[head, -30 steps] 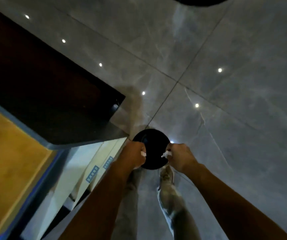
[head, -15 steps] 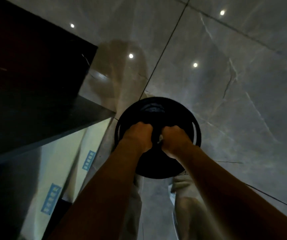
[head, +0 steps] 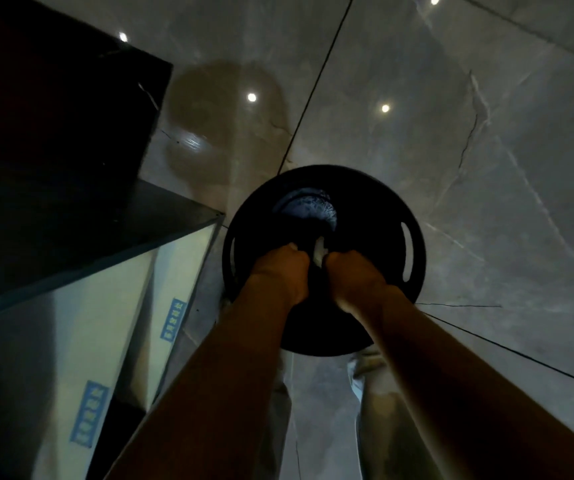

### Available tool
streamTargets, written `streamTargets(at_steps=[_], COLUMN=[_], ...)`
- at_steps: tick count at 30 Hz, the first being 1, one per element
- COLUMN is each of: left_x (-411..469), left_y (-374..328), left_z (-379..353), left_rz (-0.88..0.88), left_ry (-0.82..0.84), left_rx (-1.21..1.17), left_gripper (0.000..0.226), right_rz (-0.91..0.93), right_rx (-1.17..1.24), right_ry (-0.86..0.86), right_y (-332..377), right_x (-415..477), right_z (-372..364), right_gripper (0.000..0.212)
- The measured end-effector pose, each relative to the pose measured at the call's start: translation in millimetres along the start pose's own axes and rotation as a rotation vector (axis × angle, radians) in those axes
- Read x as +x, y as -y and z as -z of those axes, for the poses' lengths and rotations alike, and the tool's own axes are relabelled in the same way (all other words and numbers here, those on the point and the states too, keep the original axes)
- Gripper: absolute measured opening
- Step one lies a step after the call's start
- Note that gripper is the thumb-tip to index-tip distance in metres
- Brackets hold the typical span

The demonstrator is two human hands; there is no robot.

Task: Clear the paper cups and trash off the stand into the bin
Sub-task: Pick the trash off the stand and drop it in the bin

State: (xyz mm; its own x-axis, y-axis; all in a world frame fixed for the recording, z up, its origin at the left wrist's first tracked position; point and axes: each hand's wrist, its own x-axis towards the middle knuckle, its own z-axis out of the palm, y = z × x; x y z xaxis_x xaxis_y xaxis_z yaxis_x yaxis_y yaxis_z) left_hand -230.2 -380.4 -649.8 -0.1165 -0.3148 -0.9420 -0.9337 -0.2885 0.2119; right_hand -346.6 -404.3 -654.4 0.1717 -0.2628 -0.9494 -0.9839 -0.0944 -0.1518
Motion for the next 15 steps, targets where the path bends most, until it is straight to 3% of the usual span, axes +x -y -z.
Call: streamTargets(at_steps=[4,8,15], left_x=[-55,-121,-272], left_y=[-11,-25,-52], left_z=[6,10,2], left_rz=[0.005,0.057,0.074], left_ry=[-0.079,-0.117,-0.11], left_rx=[0.01,-0.043,-0.14], left_gripper=[0.056,0.037,0.027], right_rz=[0.029,0.079,0.136], right_rx=[-0.039,0.034,0.014], right_ry=[-0.035,-0.093,-0.074], right_y=[6,11,-1], right_x=[-55,-130,-288], right_z=[10,25,39], right_gripper=[0.035,0.027,0.036])
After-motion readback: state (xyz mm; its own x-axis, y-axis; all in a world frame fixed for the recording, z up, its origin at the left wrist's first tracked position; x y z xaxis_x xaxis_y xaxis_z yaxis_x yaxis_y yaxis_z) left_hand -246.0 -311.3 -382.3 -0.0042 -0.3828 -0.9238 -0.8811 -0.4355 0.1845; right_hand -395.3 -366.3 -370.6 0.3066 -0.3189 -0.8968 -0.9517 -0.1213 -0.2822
